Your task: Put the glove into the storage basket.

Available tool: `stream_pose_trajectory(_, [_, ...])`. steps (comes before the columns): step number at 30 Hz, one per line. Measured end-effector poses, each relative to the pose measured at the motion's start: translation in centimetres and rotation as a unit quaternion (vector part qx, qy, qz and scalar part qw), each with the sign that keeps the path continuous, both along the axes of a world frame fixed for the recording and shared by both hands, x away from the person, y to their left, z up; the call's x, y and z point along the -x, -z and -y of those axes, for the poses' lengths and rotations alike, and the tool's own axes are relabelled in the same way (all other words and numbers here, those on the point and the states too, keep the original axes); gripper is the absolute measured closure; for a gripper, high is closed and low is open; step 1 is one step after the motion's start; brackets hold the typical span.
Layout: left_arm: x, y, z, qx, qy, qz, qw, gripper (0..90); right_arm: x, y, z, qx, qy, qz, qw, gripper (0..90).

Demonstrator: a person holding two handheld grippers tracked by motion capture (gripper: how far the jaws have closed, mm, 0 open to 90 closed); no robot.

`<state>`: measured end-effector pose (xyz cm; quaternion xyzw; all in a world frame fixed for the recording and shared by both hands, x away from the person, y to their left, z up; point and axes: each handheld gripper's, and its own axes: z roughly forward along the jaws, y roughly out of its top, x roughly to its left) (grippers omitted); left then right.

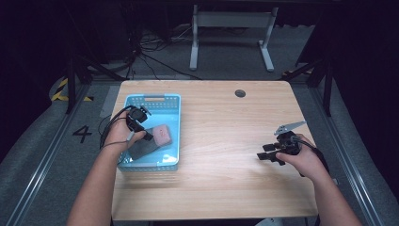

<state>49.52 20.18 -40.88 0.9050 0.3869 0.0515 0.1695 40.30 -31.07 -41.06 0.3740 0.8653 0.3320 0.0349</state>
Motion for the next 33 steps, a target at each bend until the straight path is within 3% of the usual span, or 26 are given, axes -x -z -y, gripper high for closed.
stream_pose_trajectory(2, [0.1, -0.1, 0.1, 0.003, 0.004, 0.003, 1.0000, 44.5, 0.0, 0.0, 0.0, 0.001, -0.001, 0.001, 1.0000, 47.1])
stream_pose_trajectory(6, [0.4, -0.2, 0.8, -0.014, 0.015, -0.005, 0.9998, 70.6, 0.0, 0.0, -0.1, -0.001, -0.003, 0.001, 1.0000, 47.2])
stream_pose_trajectory(11, [0.5, -0.3, 1.9, -0.007, 0.009, 0.015, 0.9998, 85.1, 0.0, 0.1, -0.1, 0.004, -0.004, 0.000, 1.0000, 47.2])
stream_pose_trajectory(13, [0.4, -0.5, 2.5, 0.012, 0.012, 0.012, 0.9998, 89.5, 0.0, 0.0, -0.1, 0.002, -0.004, 0.000, 1.0000, 47.2])
stream_pose_trajectory(19, [0.3, -0.4, 3.7, 0.001, 0.022, 0.009, 0.9997, 89.8, 0.1, 0.0, -0.1, 0.002, -0.004, 0.000, 1.0000, 47.3])
stream_pose_trajectory(27, [0.5, -1.1, 3.7, 0.016, 0.012, 0.032, 0.9993, 89.7, 0.1, -0.1, -0.1, 0.000, -0.002, 0.000, 1.0000, 47.2])
stream_pose_trajectory(33, [-0.1, -0.9, 3.7, 0.026, -0.004, 0.031, 0.9992, 89.9, 0.1, 0.1, -0.1, 0.003, -0.006, -0.001, 1.0000, 47.2])
